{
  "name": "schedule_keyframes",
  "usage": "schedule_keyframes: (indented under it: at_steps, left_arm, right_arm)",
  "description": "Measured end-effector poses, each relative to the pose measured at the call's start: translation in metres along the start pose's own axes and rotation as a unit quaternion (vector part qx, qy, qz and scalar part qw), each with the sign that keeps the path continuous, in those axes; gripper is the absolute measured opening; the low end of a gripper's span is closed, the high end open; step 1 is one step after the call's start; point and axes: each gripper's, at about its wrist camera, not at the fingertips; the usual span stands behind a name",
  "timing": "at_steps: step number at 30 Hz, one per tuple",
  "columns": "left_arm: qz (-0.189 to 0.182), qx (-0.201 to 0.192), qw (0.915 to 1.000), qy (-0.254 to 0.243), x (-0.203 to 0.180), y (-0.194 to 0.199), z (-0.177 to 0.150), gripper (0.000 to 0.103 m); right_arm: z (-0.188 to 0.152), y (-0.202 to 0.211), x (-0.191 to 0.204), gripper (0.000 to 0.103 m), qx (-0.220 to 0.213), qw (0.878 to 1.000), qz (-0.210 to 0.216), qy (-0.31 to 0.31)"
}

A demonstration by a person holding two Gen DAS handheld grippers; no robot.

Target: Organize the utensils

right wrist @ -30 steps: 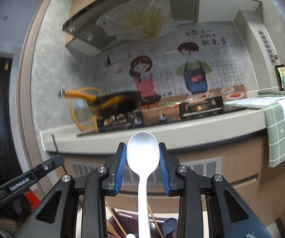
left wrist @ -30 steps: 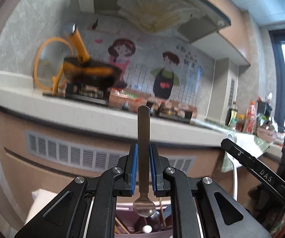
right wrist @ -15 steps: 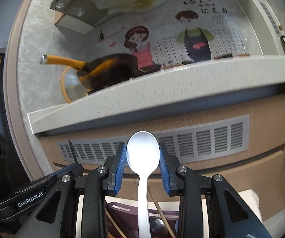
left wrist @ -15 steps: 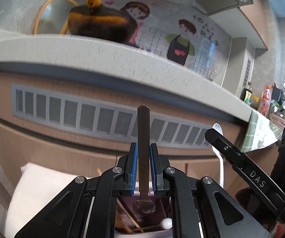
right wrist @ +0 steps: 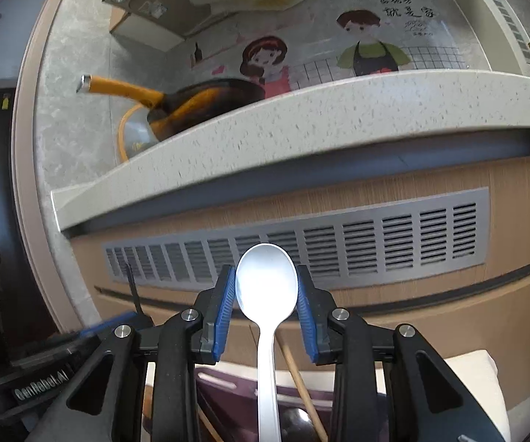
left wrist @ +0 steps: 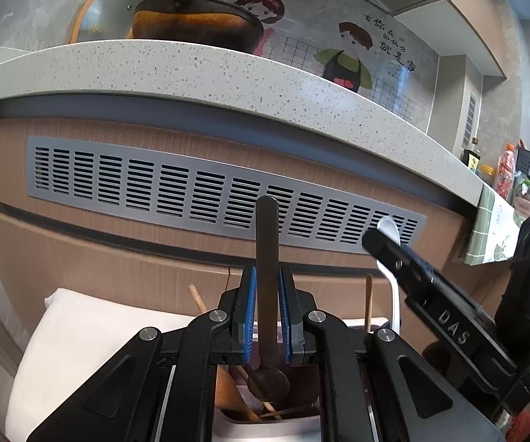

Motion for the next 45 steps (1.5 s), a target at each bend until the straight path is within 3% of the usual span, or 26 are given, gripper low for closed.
schedule_keyframes:
  at_steps: [3, 5, 9, 11, 14, 17, 24, 27, 33, 45]
  left_arm:
    - [-0.022, 0.006, 0.9997, -0.001, 0.001, -0.001, -0.004, 0.015]
    - [-0.037, 0.015, 0.9992, -0.002, 0.001, -0.002, -0.008, 0.025]
    - [-0.042, 0.028, 0.9987, 0.003, 0.004, 0.006, -0.014, 0.032]
    - [-0.032, 0.034, 0.9989, -0.006, 0.003, 0.017, -0.018, 0.033]
    - [0.022, 0.040, 0.9983, -0.036, -0.003, 0.049, -0.034, 0.033]
    - [0.054, 0.051, 0.9953, -0.063, -0.009, 0.090, -0.057, 0.034]
    - [0.064, 0.108, 0.9895, -0.072, -0.021, 0.158, -0.112, 0.034]
    - [0.068, 0.106, 0.9890, -0.078, -0.027, 0.183, -0.127, 0.034]
    - [0.077, 0.088, 0.9895, -0.084, -0.036, 0.214, -0.134, 0.034]
    - [0.070, 0.093, 0.9891, -0.090, -0.043, 0.221, -0.134, 0.034]
  right_arm:
    - [-0.008, 0.006, -0.007, 0.033, 0.034, 0.999, 0.014, -0.002]
    - [-0.013, 0.010, -0.010, 0.042, 0.074, 0.997, 0.025, 0.009]
    - [-0.024, 0.035, -0.013, 0.042, 0.096, 0.995, 0.000, 0.019]
    - [-0.030, 0.055, -0.013, 0.042, 0.111, 0.994, -0.018, 0.016]
    - [-0.044, 0.087, -0.008, 0.042, 0.133, 0.990, -0.035, 0.017]
    - [-0.061, 0.121, 0.004, 0.042, 0.156, 0.986, -0.044, 0.024]
    - [-0.105, 0.184, 0.032, 0.042, 0.213, 0.976, -0.046, -0.001]
    - [-0.117, 0.204, 0.045, 0.042, 0.209, 0.977, -0.041, -0.010]
    - [-0.122, 0.229, 0.070, 0.042, 0.184, 0.981, -0.053, 0.028]
    - [-0.124, 0.237, 0.070, 0.042, 0.184, 0.980, -0.066, 0.028]
Point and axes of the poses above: each gripper's, at about its wrist camera, not at the fingertips, and y roughly against the way its jaws point, x to its left, z to its top, and after that the axes turned 3 degrees about z, right-handed
